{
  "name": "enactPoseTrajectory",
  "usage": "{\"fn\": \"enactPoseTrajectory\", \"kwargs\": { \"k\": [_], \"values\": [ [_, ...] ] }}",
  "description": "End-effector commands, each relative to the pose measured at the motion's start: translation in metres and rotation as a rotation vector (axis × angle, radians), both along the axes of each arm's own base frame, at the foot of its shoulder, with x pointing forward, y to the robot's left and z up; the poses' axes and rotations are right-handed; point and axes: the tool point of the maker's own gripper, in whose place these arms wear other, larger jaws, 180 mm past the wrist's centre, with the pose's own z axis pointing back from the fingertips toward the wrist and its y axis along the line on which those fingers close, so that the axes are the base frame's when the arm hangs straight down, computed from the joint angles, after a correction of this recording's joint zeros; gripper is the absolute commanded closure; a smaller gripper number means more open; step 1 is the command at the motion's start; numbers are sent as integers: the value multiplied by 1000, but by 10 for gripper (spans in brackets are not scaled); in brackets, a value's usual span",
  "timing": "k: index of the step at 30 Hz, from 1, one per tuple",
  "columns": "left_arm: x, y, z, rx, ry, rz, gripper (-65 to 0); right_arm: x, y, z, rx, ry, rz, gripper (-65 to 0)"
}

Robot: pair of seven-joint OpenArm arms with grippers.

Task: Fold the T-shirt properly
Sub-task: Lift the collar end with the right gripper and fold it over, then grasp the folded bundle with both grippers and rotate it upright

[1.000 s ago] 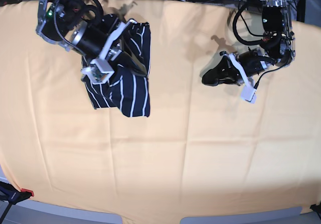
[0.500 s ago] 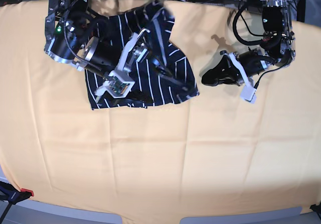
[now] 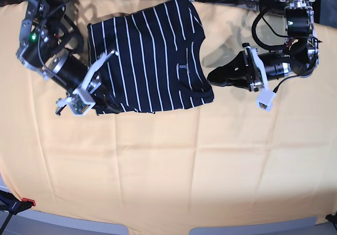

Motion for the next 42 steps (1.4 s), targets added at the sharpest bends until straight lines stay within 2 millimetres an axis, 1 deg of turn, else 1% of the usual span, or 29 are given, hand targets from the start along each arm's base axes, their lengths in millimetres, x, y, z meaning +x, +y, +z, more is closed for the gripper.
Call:
{"fn": "enactPoseTrajectory", "kwargs": {
  "k": [1, 4, 6, 7, 10, 12, 14, 17, 20, 24, 27, 30, 34, 37, 39, 42],
  "values": [
    [-3, -6, 15, -11, -53, -35, 0, 9, 0, 8, 22, -29, 12, 0],
    [-22, -30, 21, -1, -78, -140, 0, 30, -6, -13, 23, 36, 4, 0],
    [-39, -51, 23, -10, -83, -230, 0, 42, -9, -22, 26, 64, 0, 0],
    [-49, -61, 20, 6, -82, -275, 0, 48, -10, -25, 19, 74, -1, 0],
    [-76, -87, 1, 71, -65, -399, 0, 63, -13, -40, -39, 108, 5, 0],
    [-89, -100, -13, 111, -58, -448, 0, 70, -12, -55, -87, 145, 18, 0],
    [-99, -109, -28, 170, -69, -482, 0, 73, -12, -74, -137, 193, 36, 0],
    [-106, -118, -46, 249, -109, -505, 0, 74, -17, -98, -225, 248, 59, 0],
    [-113, -124, -60, 311, -137, -521, 0, 70, -22, -108, -296, 266, 78, 0],
    [-124, -122, -82, 437, -169, -576, 0, 60, -30, -120, -368, 305, 101, 0],
    [-122, -119, -93, 503, -197, -582, 0, 49, -35, -130, -399, 332, 118, 0],
    [-110, -116, -99, 537, -194, -518, 0, 41, -38, -138, -411, 357, 123, 0],
    [-94, -109, -108, 602, -221, -456, 0, 39, -41, -139, -417, 363, 122, 0],
    [-82, -104, -112, 646, -248, -413, 0, 38, -47, -140, -429, 367, 117, 0],
    [-76, -101, -114, 674, -260, -388, 0, 34, -49, -141, -426, 373, 120, 0],
    [-66, -89, -115, 718, -287, -376, 0, 24, -48, -144, -431, 379, 131, 0]
  ]
}}
